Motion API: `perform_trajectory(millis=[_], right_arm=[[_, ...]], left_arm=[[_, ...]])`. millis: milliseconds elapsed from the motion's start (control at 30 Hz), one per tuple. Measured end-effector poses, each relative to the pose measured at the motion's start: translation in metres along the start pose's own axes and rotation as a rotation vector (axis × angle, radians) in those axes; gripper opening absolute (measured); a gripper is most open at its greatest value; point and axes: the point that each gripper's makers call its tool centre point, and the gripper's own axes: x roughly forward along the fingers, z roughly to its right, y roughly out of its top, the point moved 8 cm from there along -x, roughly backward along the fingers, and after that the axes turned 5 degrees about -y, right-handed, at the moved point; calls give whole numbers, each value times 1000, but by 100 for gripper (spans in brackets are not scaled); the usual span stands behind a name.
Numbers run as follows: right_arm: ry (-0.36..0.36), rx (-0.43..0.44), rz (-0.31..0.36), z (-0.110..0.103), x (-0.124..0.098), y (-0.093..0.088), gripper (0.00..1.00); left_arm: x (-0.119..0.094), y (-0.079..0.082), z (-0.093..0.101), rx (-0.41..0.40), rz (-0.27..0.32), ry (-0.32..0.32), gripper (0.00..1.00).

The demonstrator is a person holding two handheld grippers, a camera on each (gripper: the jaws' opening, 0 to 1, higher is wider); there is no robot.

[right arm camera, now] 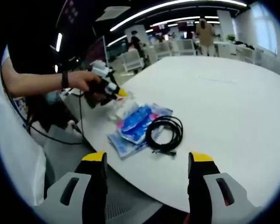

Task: Arrange the tabletop items into an orderly group along one side of the table until the central work area is clear of visible clutter.

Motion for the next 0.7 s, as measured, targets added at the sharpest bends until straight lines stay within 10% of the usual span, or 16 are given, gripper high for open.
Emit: perform_trajectory(millis=[300,700], right_arm=[[-9,4,-12,4,0,0,69],[-21,17,-17,9,3,-1,69]], left_arm=[[12,-1,-3,48,-90,51,41],[8,3,-2,68,-62,27,35]])
